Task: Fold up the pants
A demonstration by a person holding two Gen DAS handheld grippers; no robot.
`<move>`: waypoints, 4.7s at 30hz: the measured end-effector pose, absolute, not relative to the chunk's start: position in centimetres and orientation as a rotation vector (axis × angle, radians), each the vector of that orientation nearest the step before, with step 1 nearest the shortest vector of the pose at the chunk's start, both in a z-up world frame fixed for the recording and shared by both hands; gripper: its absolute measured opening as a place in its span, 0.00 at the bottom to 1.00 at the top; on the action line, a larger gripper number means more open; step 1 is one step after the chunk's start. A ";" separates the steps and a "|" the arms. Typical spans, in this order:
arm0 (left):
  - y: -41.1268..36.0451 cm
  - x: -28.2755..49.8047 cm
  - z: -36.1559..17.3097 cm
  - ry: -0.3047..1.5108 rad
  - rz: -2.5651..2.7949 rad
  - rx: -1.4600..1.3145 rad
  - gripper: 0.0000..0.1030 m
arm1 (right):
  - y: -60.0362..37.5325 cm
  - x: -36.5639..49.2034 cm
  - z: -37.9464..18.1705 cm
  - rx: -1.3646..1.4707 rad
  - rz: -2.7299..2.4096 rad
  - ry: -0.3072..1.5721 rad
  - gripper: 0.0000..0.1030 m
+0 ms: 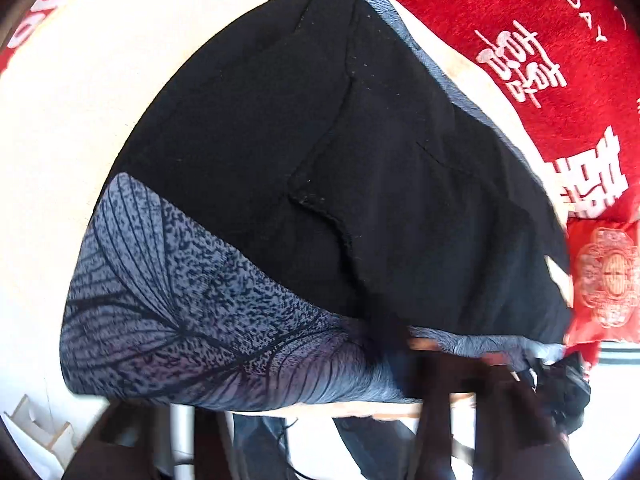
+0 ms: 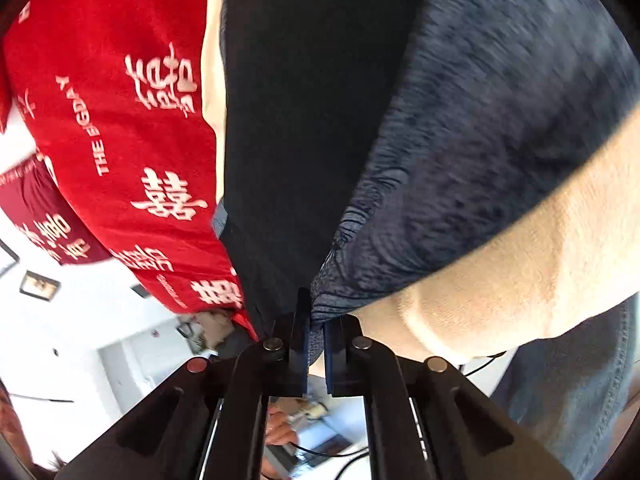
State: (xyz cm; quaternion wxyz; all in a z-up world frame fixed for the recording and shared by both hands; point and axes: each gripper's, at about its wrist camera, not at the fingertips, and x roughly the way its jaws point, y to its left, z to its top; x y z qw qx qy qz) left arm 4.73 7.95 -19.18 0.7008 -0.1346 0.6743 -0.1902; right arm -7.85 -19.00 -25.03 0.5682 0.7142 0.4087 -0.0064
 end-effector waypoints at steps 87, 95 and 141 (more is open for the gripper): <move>-38.7 -0.7 -17.9 1.567 -1.058 0.269 0.25 | -39.6 -15.3 -16.1 1.325 -0.185 0.992 0.03; -44.1 2.5 -12.3 1.450 -1.051 0.174 0.25 | -54.3 -7.5 -8.7 1.170 -0.103 0.906 0.03; -42.0 12.0 -20.0 1.388 -0.405 0.432 0.79 | -64.8 -2.1 -18.5 1.109 -0.503 1.143 0.13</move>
